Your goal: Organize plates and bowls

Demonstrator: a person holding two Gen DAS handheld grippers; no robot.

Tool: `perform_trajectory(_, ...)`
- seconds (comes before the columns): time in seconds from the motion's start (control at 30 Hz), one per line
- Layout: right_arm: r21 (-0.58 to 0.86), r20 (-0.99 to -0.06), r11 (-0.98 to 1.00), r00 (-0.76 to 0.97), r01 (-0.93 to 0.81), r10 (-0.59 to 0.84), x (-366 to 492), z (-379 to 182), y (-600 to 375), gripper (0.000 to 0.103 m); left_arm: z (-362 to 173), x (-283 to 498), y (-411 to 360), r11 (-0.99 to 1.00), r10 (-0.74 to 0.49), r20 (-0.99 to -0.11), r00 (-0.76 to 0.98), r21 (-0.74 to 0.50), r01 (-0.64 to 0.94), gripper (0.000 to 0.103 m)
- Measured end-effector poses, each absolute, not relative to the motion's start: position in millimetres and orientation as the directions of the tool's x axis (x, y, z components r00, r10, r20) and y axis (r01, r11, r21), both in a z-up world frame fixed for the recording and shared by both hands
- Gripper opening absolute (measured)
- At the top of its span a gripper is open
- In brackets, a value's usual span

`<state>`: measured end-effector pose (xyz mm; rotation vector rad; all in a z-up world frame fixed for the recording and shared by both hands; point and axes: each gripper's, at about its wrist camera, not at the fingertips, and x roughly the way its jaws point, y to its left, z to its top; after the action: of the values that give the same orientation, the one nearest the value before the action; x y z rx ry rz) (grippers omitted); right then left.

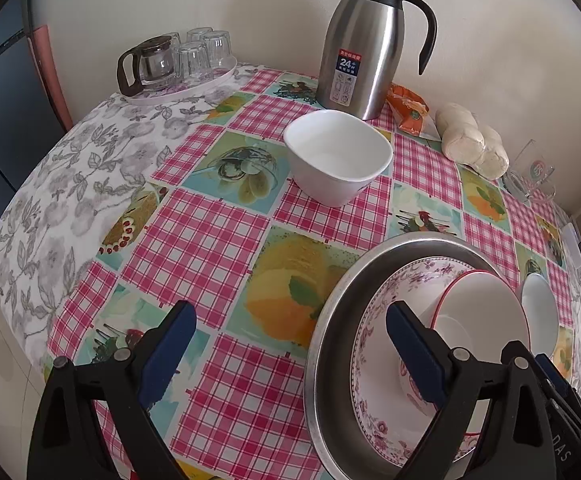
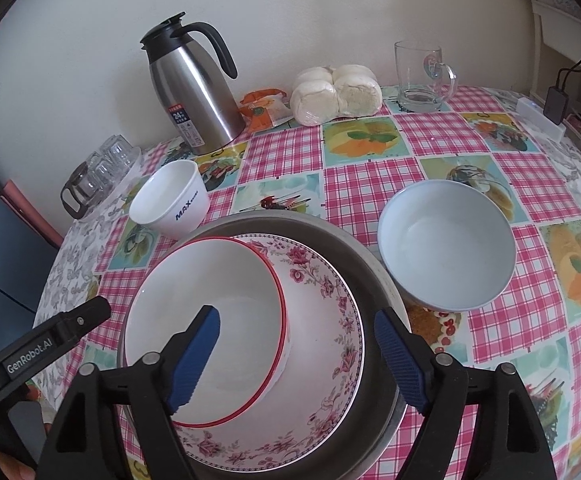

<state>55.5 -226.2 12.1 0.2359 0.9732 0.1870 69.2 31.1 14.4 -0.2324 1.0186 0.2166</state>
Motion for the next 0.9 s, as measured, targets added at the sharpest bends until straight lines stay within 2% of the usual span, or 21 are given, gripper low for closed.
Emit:
perform_trajectory(0.1,0.275,-0.792,0.960,0.554,-0.049,0.255,55.7,12.3,-226.3,0.098,14.3,69.4,33.7,0.950,0.069,-0.859,0.507,-0.098,-0.295,0.096)
perform_trajectory(0.33,0.269,-0.792,0.961,0.556,-0.055,0.254,56.2,11.6,-226.2,0.103,13.9,68.7,43.6,0.935,0.059,-0.860,0.507,-0.130,-0.329,0.096)
perform_trajectory(0.67,0.257,-0.767,0.964,0.592,-0.070,0.248,52.8,16.3,-222.0,0.103,14.3,68.7,67.3,0.900,0.045,-0.857,0.513,-0.188,-0.394,0.096)
perform_trajectory(0.9,0.261,-0.721,0.961,0.642,-0.094,0.259,47.5,31.3,-217.7,0.103,22.5,68.4,80.9,0.879,0.053,-0.825,0.562,-0.229,-0.418,0.096)
